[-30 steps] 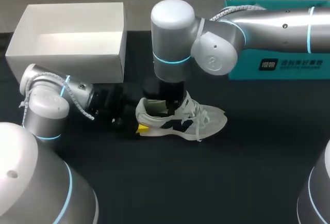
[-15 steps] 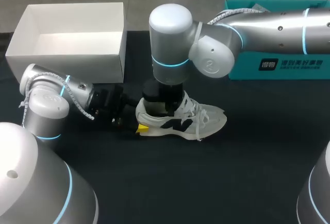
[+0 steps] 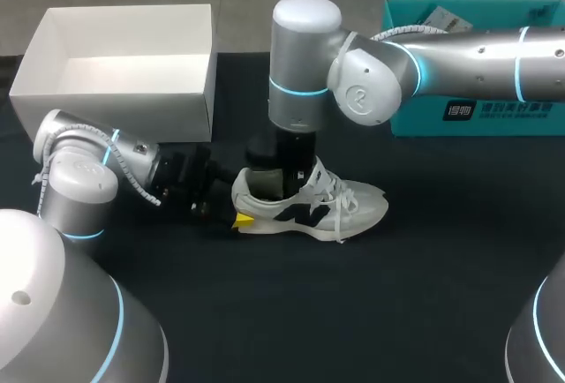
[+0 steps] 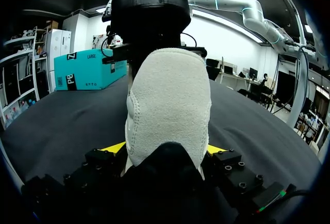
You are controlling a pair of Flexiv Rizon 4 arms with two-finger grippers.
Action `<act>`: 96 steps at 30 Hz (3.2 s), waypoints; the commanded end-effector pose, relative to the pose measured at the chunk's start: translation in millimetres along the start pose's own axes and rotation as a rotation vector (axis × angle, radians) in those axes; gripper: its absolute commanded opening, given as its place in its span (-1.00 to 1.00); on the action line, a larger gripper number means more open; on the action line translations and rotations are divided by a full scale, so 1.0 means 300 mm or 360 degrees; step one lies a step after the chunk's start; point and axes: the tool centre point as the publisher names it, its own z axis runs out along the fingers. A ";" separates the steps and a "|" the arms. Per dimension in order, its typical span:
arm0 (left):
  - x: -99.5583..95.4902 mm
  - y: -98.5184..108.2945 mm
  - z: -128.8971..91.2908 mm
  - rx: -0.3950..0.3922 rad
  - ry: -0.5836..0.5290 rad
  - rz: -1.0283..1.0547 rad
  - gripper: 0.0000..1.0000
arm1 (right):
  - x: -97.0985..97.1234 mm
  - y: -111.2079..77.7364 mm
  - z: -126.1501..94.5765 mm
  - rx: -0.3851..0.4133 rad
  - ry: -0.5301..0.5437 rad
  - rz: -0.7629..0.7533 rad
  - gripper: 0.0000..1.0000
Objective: Take the shoe out of the shoebox, open the shoe tongue, remove and reinsert the insole, then place the shoe into the shoebox
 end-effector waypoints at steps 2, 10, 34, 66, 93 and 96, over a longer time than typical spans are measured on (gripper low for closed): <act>-0.001 -0.006 0.001 -0.0003 -0.0002 -0.0003 -1.00 | 0.027 -0.012 0.085 0.0008 0.0020 0.0012 -1.00; -0.001 -0.006 0.001 -0.0003 -0.0002 -0.0003 -1.00 | 0.045 -0.027 0.012 0.0005 -0.0017 0.0030 -1.00; -0.001 -0.006 0.001 -0.0003 -0.0002 -0.0003 -1.00 | 0.038 -0.054 -0.173 0.0101 -0.0302 0.0085 -1.00; -0.001 -0.006 0.001 -0.0003 -0.0002 -0.0003 -1.00 | 0.043 -0.052 -0.283 0.0116 -0.0606 0.0128 -1.00; -0.001 -0.006 0.001 -0.0003 -0.0002 -0.0003 -1.00 | -0.050 0.026 -0.299 -0.0044 -0.0679 -0.0101 -1.00; -0.001 -0.006 0.001 -0.0003 -0.0002 -0.0003 -1.00 | -0.044 0.023 -0.294 -0.0081 -0.0681 -0.0112 -0.80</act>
